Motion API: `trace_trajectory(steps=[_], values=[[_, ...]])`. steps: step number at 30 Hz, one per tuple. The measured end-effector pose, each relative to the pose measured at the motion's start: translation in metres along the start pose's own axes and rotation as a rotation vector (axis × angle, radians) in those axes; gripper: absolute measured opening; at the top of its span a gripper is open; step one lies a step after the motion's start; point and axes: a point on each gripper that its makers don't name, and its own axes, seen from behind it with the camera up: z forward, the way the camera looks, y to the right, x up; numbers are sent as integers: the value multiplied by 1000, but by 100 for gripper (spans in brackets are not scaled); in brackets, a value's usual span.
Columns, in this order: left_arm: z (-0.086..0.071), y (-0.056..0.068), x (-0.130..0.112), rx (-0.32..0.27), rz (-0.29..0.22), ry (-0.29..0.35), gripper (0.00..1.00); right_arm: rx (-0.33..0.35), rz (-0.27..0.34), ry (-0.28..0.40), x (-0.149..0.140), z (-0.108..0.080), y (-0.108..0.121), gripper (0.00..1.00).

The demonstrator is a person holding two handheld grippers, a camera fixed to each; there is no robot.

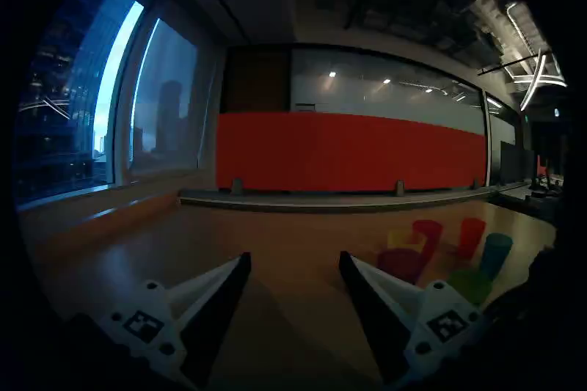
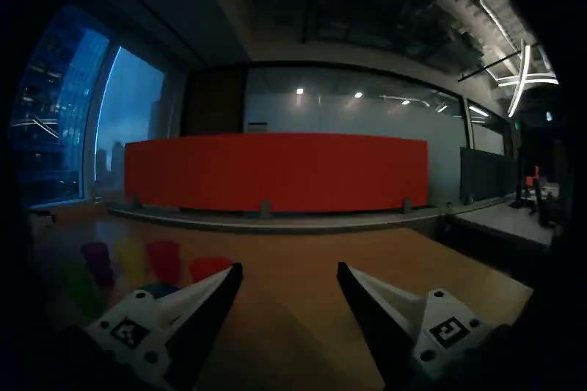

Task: Pour water

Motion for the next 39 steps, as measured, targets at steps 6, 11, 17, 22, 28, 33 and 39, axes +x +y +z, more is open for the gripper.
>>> trace_trajectory(steps=[6,11,17,22,28,33,39], values=[[-5,-1,29,-7,-6,10,89,35,0,-1,32,0,-4,100],[-6,4,60,-22,4,21,89,50,5,-12,58,1,-4,100],[-3,13,100,-50,-12,36,89,73,-1,-31,85,1,-5,100],[0,17,132,-70,-17,42,89,86,-1,-36,106,0,-5,100],[3,19,170,-87,23,51,89,104,0,-37,129,1,-2,100],[5,23,191,-110,41,66,89,127,2,-25,146,2,-5,100],[4,34,189,-167,57,51,89,176,8,-40,144,2,-13,100]])
